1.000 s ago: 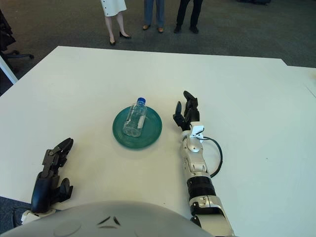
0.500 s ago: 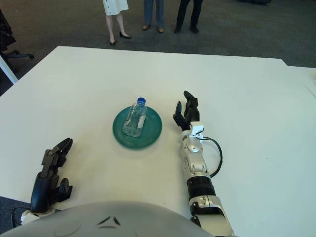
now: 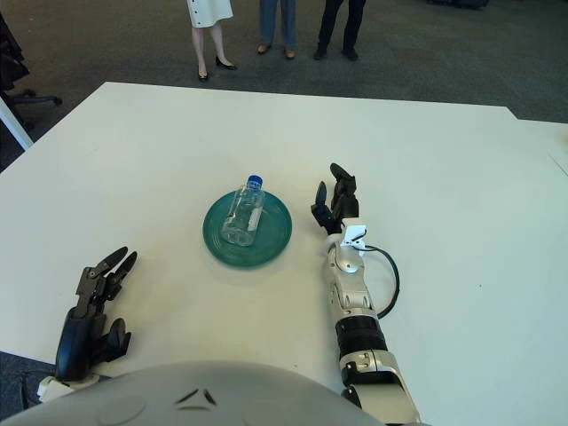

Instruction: Put the bottle into the plate.

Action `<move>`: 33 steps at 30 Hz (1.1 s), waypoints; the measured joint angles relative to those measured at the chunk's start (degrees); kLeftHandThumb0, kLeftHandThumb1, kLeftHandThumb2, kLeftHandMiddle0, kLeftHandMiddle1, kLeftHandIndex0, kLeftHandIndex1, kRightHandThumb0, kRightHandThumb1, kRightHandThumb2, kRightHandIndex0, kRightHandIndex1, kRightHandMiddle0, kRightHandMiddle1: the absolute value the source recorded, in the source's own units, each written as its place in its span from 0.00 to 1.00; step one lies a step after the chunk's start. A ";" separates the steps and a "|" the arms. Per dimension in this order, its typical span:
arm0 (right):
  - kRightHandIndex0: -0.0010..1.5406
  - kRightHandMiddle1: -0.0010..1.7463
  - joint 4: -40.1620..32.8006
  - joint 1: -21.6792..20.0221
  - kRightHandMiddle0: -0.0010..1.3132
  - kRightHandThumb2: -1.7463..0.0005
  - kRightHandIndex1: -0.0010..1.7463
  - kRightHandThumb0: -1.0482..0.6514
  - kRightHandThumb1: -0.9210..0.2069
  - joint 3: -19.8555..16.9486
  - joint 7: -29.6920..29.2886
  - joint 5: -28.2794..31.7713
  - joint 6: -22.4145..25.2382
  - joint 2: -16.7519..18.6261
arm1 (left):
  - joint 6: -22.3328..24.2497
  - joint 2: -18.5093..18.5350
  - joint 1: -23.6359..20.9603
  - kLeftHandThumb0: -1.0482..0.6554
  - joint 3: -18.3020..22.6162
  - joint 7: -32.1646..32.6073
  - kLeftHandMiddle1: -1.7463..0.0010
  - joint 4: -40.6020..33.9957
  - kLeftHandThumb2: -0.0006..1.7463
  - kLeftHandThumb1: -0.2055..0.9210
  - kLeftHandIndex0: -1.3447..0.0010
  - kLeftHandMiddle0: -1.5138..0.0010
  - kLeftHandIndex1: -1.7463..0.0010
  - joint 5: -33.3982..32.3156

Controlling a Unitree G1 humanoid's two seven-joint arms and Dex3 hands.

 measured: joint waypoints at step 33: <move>0.20 0.35 11.39 -7.19 0.00 0.58 0.00 0.19 0.00 -0.50 -3.13 -4.02 -1.57 3.77 | 60.41 1.83 -28.01 0.16 -2.62 -2.72 0.24 -35.87 0.35 1.00 0.95 0.84 0.30 -4.53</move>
